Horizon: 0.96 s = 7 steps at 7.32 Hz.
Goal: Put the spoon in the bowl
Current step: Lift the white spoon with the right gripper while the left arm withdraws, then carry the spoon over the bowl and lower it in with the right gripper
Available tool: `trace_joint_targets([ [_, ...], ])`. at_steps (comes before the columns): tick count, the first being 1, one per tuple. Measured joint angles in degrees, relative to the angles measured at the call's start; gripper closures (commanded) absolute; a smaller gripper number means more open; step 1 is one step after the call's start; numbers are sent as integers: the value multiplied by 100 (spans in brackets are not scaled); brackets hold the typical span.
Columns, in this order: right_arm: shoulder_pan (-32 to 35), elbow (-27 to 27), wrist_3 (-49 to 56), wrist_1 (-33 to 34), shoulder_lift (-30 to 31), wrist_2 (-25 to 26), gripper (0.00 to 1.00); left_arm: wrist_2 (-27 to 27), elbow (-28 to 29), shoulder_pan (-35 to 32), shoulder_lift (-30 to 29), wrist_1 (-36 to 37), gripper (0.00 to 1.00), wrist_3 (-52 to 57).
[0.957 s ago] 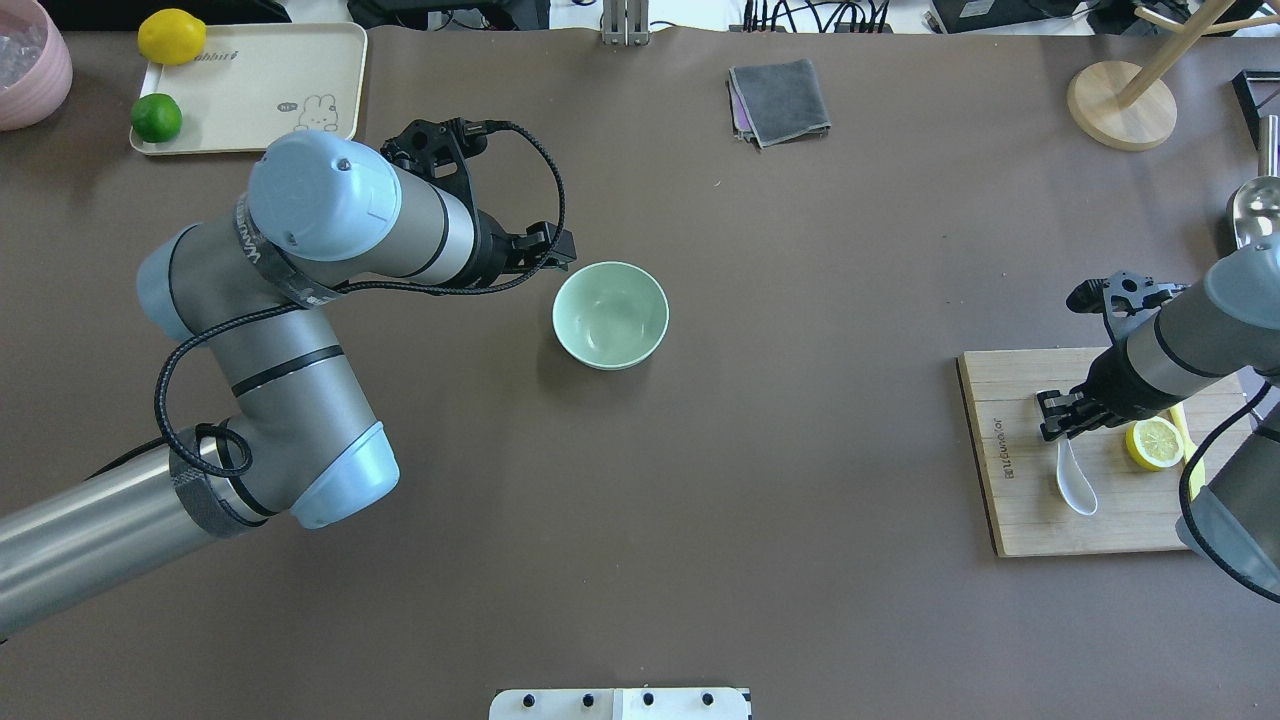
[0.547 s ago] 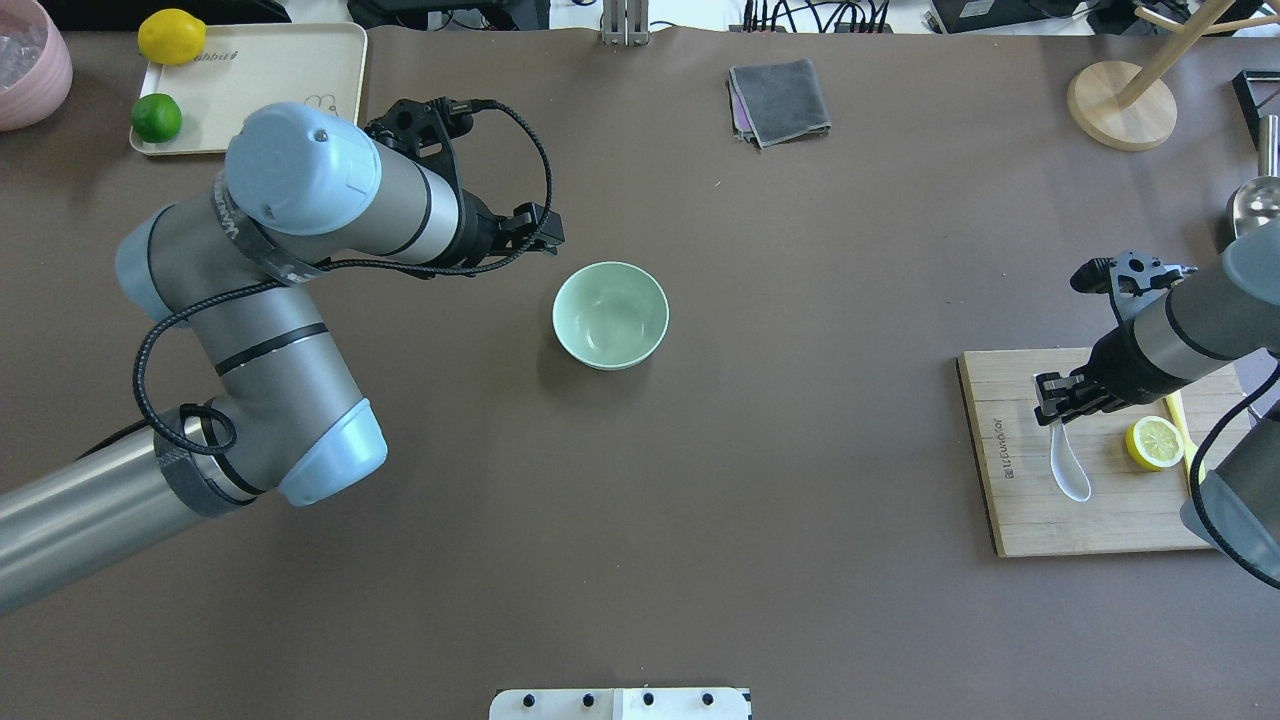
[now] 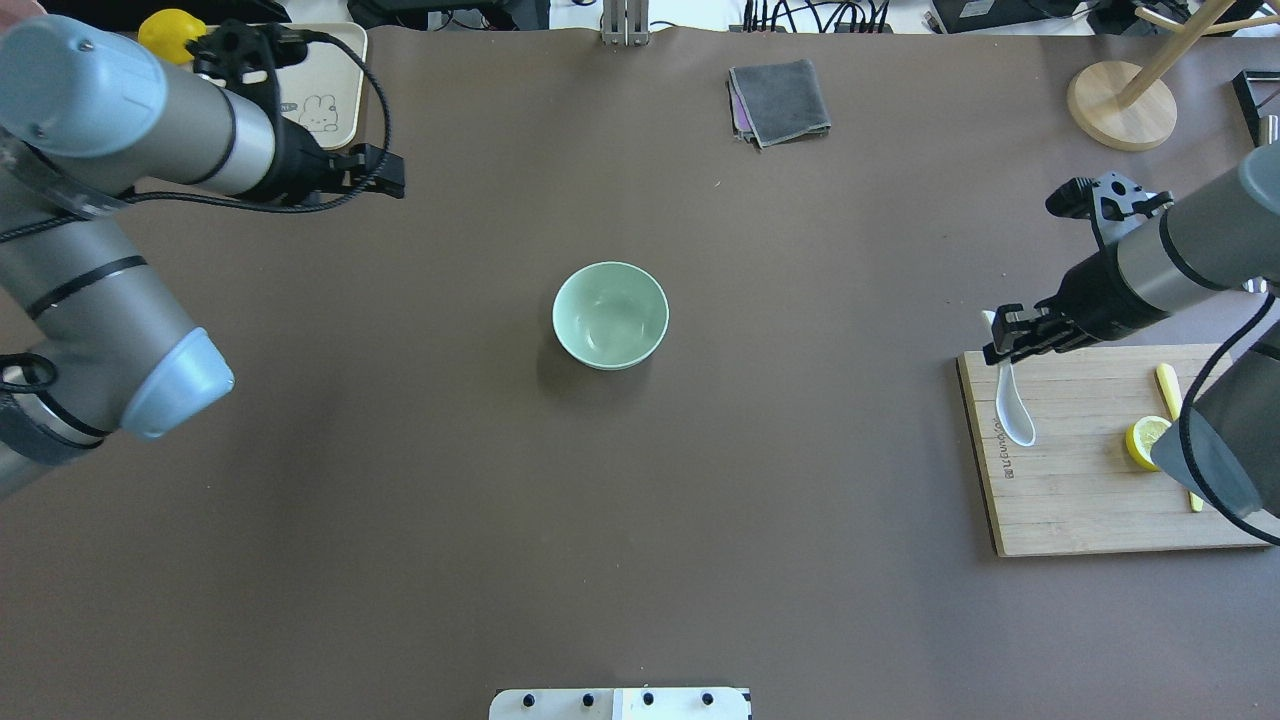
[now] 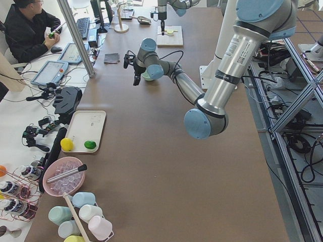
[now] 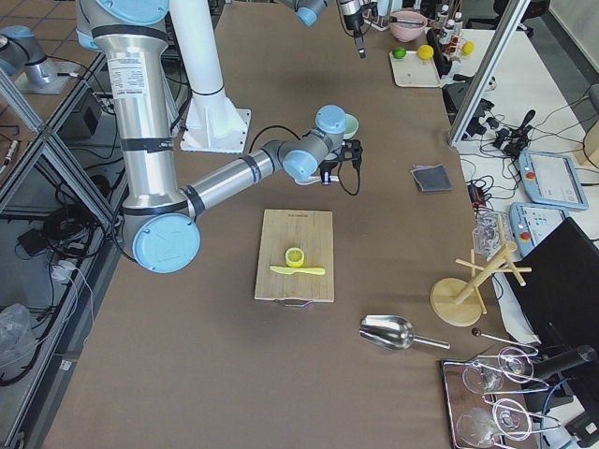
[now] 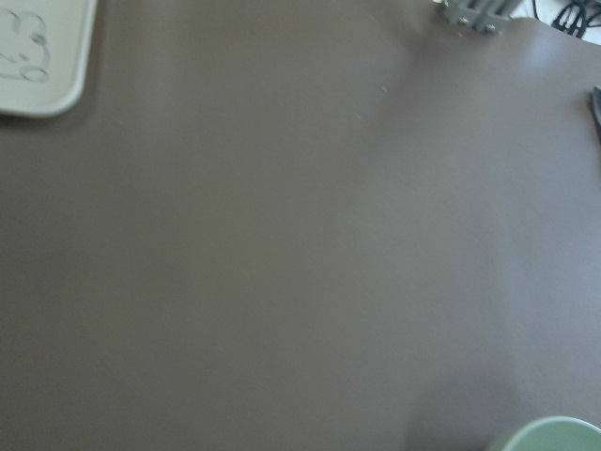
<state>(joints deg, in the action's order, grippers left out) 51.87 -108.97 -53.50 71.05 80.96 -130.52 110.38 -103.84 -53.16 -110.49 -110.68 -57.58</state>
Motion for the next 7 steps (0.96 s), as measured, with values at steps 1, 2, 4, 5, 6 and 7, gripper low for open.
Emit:
trace_joint_targets([
  [1,-69,14,-74,97,-395,289,100,61,-22,-280,423,-179,2,533],
  [2,-215,92,-108,272,-846,641,100,86,54,-495,802,-438,2,824],
  [4,-583,574,-340,619,-1925,1245,100,288,187,-800,1363,-712,2,988],
  [5,-824,1019,-567,646,-2510,1622,100,415,193,-895,1601,-746,2,1073],
  [6,-1048,1519,-690,606,-3056,2004,100,469,201,-998,1790,-752,2,1329],
  [7,-1234,1962,-838,402,-3414,2305,100,488,250,-1104,1900,-755,2,1646],
])
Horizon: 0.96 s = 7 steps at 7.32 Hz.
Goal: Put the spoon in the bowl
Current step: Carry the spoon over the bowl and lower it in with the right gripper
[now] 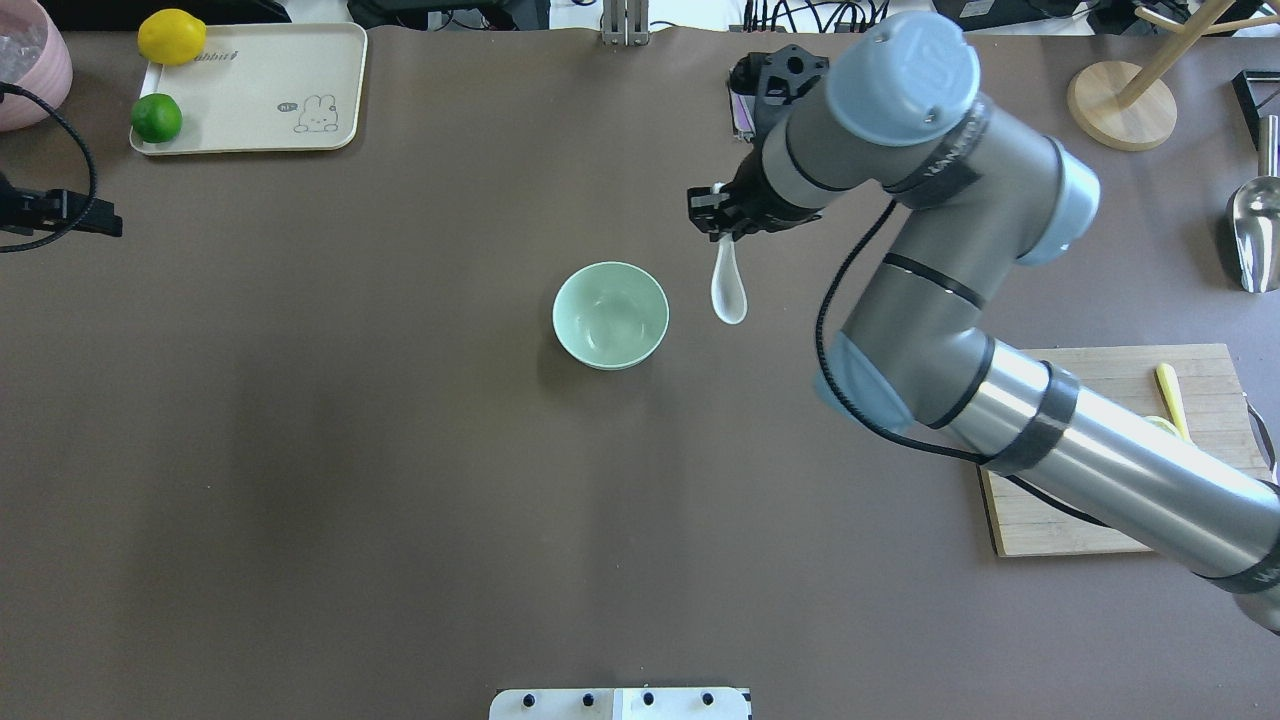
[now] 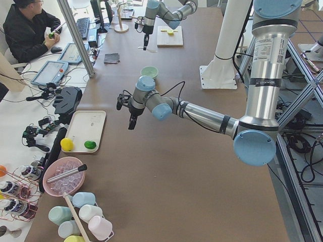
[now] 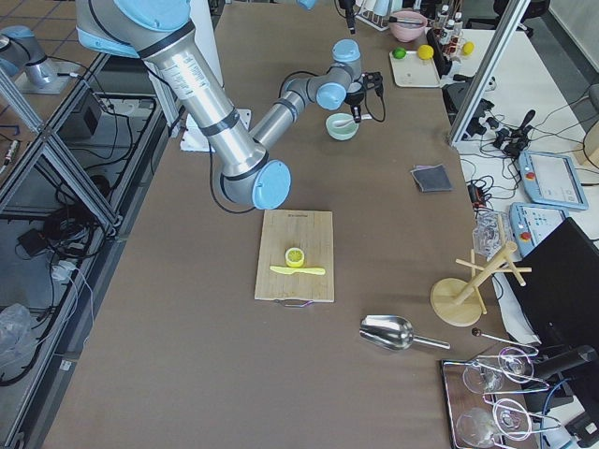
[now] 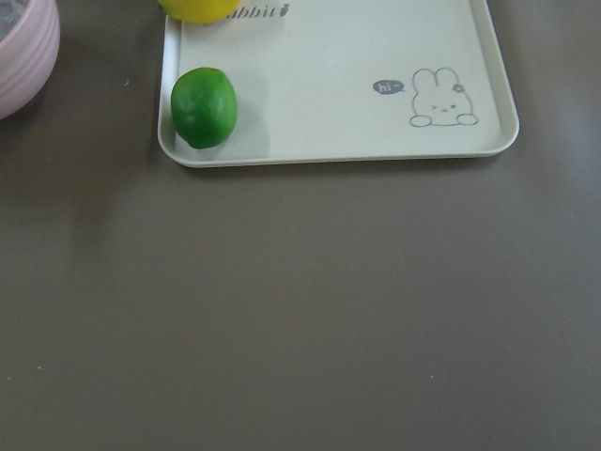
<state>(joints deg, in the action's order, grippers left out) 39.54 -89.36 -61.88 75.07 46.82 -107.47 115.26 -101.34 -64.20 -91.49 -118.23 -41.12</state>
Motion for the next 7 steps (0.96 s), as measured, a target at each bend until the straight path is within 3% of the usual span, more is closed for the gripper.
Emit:
trace_joint_targets([
  [3,-483,980,-433,-719,-514,740,100,13,118,-124,72,-15,2,313],
  [4,-584,1090,-461,-763,-580,848,61,14,124,-134,72,-15,2,326],
  [5,-635,1133,-472,-777,-597,887,1,16,128,-140,71,-16,2,331],
  [7,-693,1158,-493,-785,-598,929,0,22,135,-145,73,-16,2,327],
])
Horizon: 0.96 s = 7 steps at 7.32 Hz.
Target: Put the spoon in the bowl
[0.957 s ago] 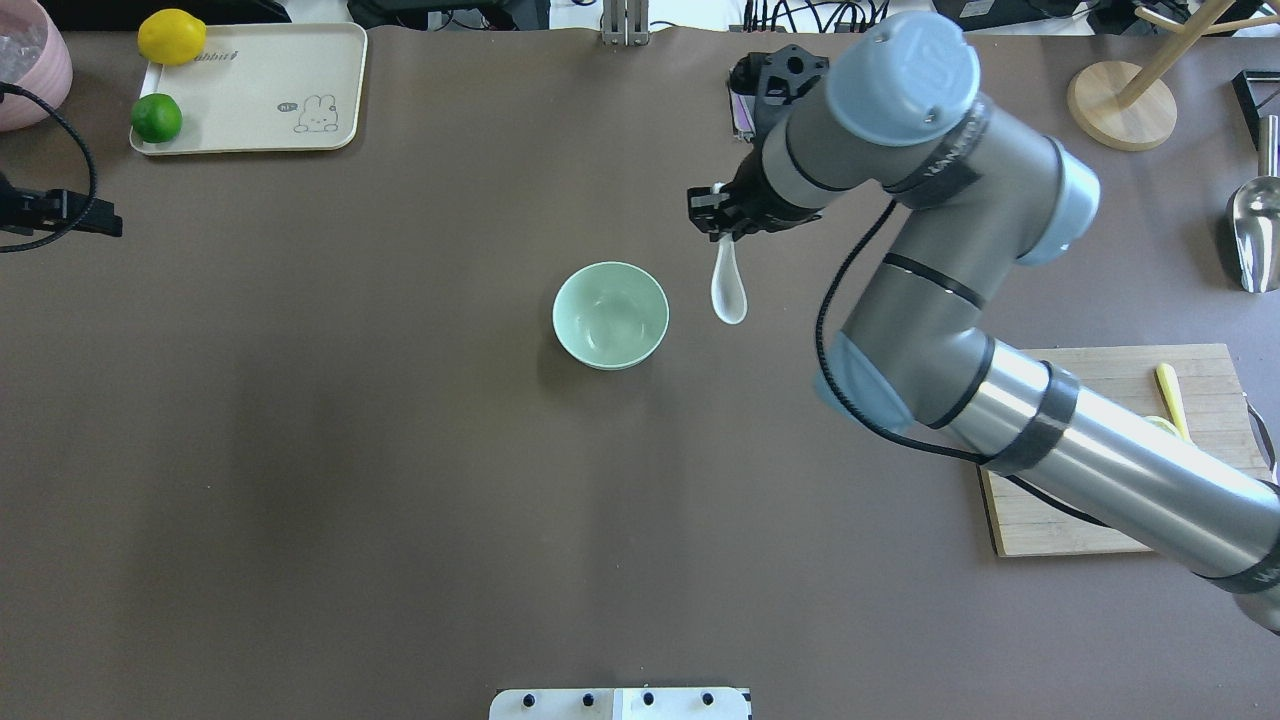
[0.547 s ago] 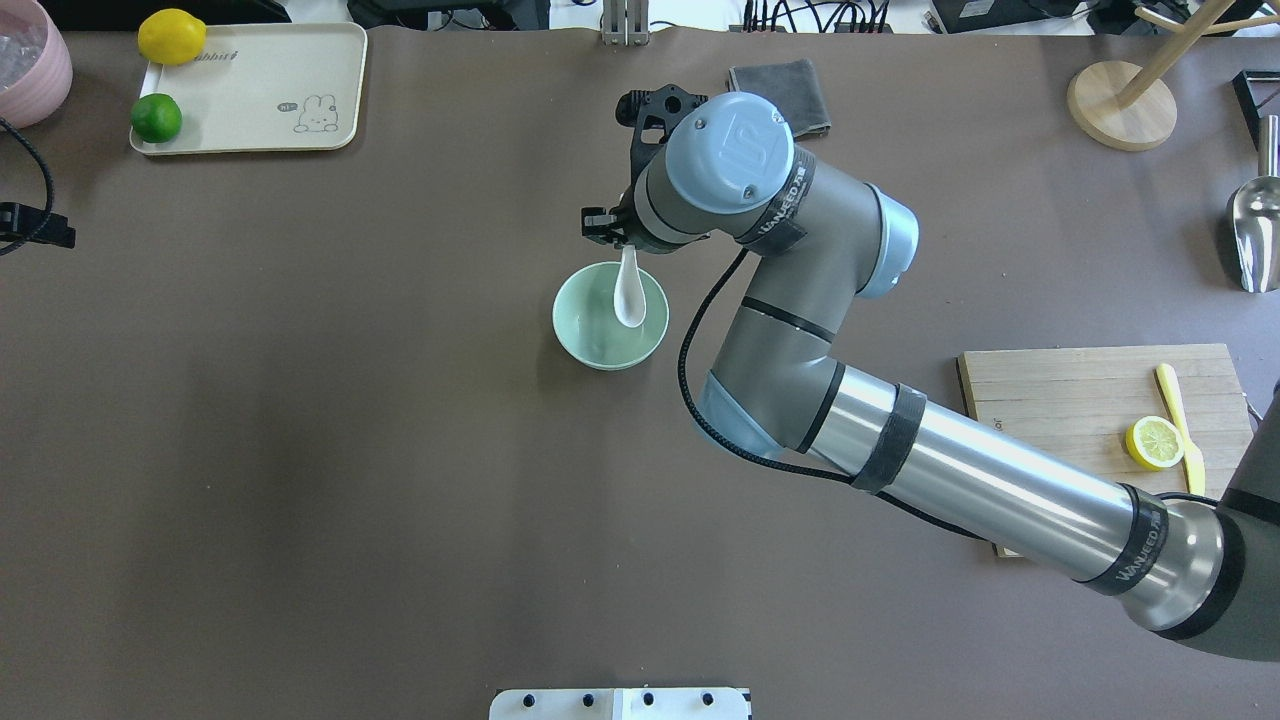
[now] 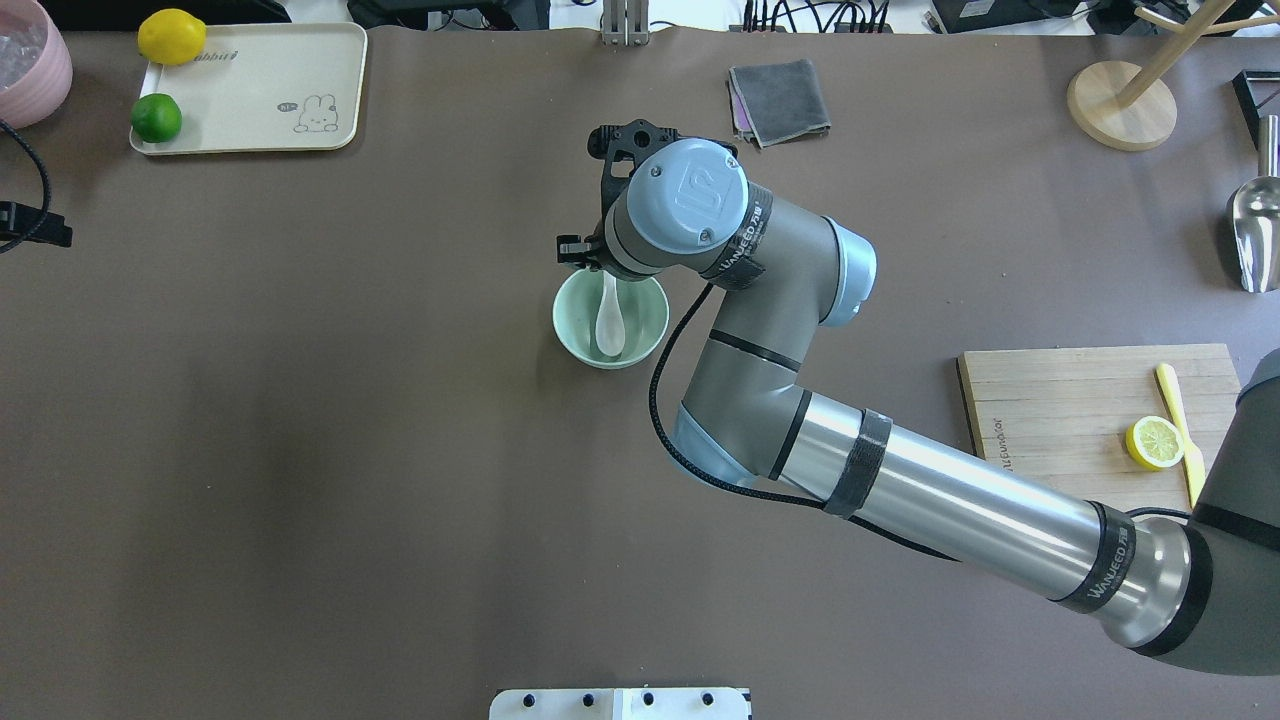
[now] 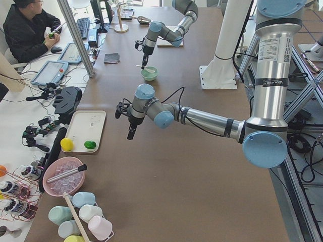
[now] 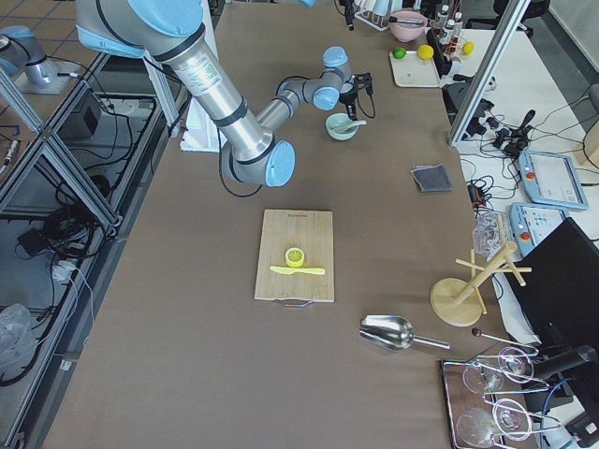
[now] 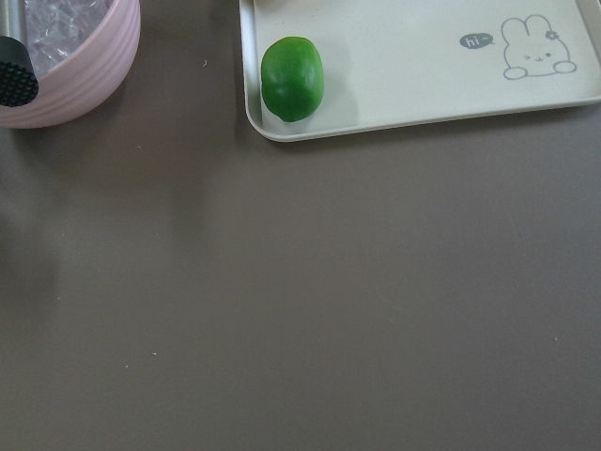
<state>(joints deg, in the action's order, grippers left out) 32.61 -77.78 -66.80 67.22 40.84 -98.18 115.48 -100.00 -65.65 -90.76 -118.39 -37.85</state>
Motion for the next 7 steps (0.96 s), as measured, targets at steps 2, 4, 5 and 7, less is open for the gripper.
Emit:
trace_joint_targets([
  [2,118,-58,154,21,-10,-226,0,-1,-11,-10,35,-1,2,4],
  [4,709,-301,863,177,234,-1242,0,-12,-18,-166,186,57,2,481],
  [5,1282,-480,1285,381,483,-2011,0,-15,-15,-378,227,174,2,961],
  [7,2472,-926,2436,739,1322,-3068,0,122,12,-720,284,343,2,1398],
])
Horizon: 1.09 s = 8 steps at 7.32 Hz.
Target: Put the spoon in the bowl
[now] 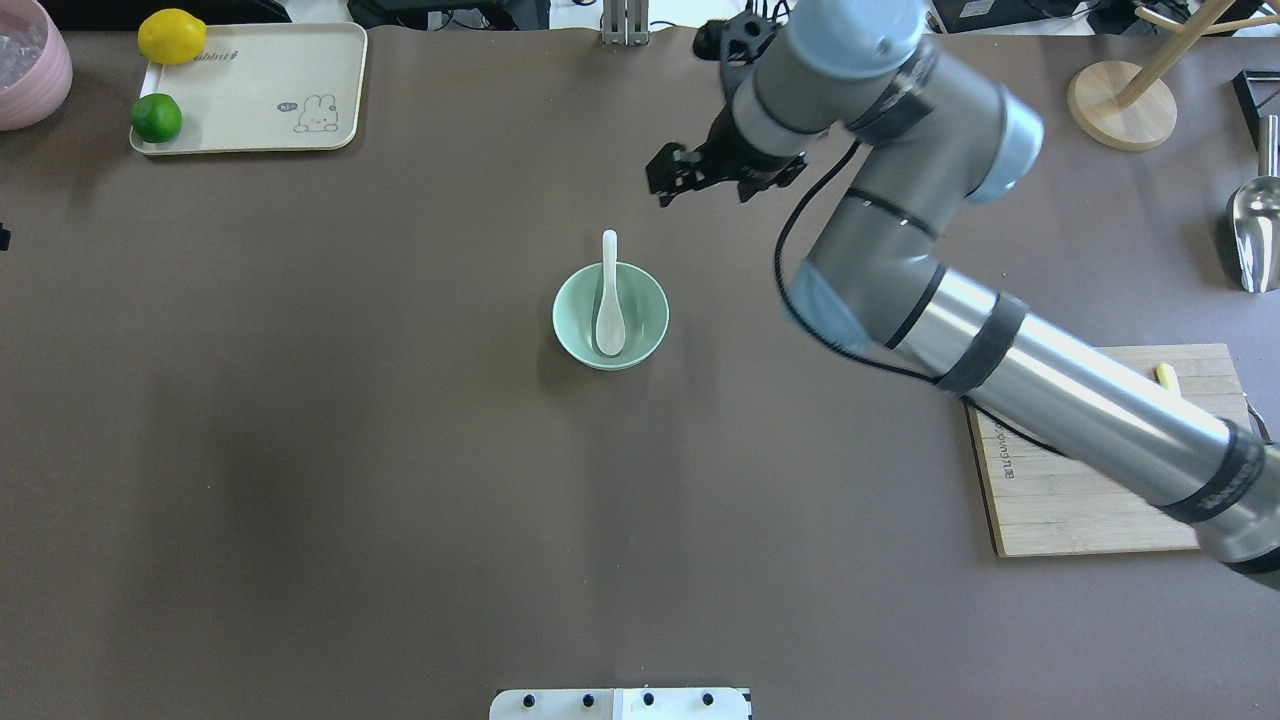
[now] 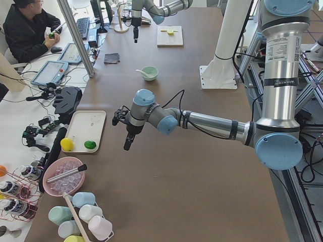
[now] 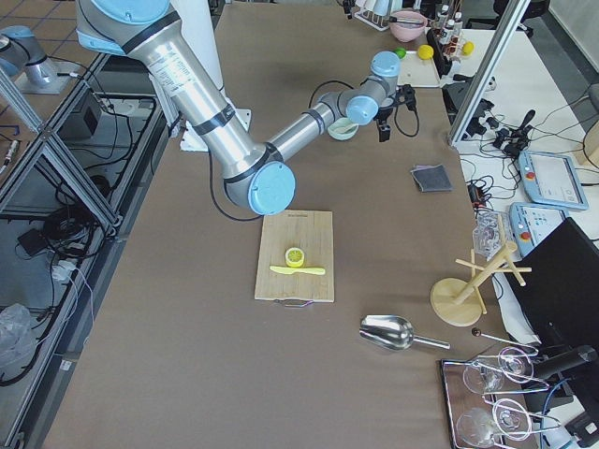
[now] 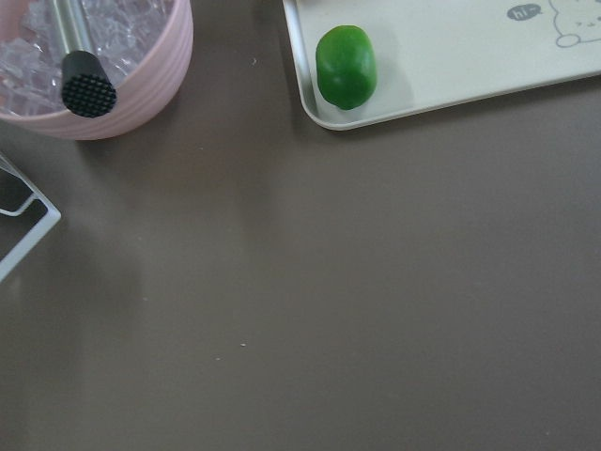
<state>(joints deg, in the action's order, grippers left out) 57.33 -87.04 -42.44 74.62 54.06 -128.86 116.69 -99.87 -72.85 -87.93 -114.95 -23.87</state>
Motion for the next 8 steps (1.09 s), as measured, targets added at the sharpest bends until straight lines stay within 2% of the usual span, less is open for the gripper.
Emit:
trace_joint_targets([
  [3,1538,-668,2565,1057,1426,-407,0,567,62,-684,403,-54,2,576],
  [4,1942,-723,3380,1672,1659,-369,0,675,67,-876,547,-67,2,807],
  [6,2425,-748,4537,2648,2029,188,0,917,124,-1030,716,-66,2,951],
  [8,2692,-658,5075,2806,2603,212,0,1103,218,-1051,816,-79,2,970],
])
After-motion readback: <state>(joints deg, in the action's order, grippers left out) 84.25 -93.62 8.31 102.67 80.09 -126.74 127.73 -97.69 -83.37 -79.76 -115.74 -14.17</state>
